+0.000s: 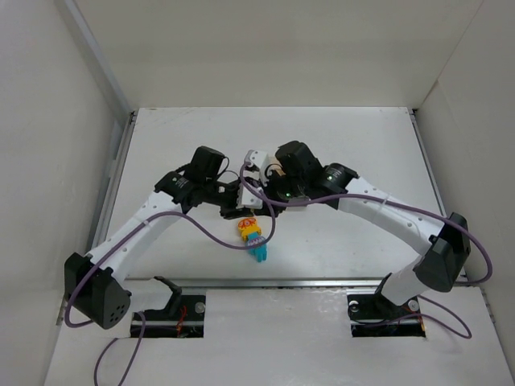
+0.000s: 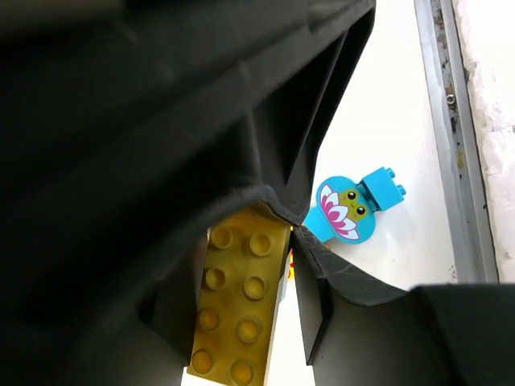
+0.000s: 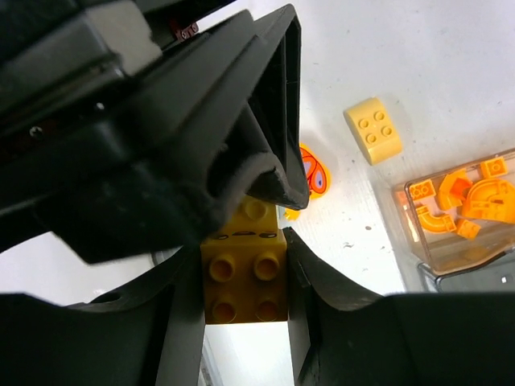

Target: Sort the legos into containers by color

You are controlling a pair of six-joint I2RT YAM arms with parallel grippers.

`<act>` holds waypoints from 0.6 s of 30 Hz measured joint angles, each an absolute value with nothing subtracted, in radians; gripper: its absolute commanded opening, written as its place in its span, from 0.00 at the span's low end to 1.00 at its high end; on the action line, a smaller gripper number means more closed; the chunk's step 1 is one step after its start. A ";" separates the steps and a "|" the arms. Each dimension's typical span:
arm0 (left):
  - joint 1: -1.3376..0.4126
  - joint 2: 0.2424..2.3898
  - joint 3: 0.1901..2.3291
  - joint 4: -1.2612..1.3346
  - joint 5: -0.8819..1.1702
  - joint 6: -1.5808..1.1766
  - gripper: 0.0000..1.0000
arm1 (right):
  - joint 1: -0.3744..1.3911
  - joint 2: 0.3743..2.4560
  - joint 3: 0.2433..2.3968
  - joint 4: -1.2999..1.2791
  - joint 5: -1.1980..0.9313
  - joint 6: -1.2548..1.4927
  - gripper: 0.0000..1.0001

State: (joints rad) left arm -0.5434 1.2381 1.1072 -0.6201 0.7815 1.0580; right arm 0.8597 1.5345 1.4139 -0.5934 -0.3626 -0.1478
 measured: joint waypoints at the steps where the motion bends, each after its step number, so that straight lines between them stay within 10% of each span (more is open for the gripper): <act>1: -0.547 1.238 1.101 -0.614 0.780 1.058 0.00 | 0.856 1.523 1.397 -0.583 -0.364 -0.138 0.00; 18: -0.556 1.220 1.007 -0.448 0.672 0.958 0.00 | 0.695 1.415 1.294 -0.454 -0.538 0.038 0.00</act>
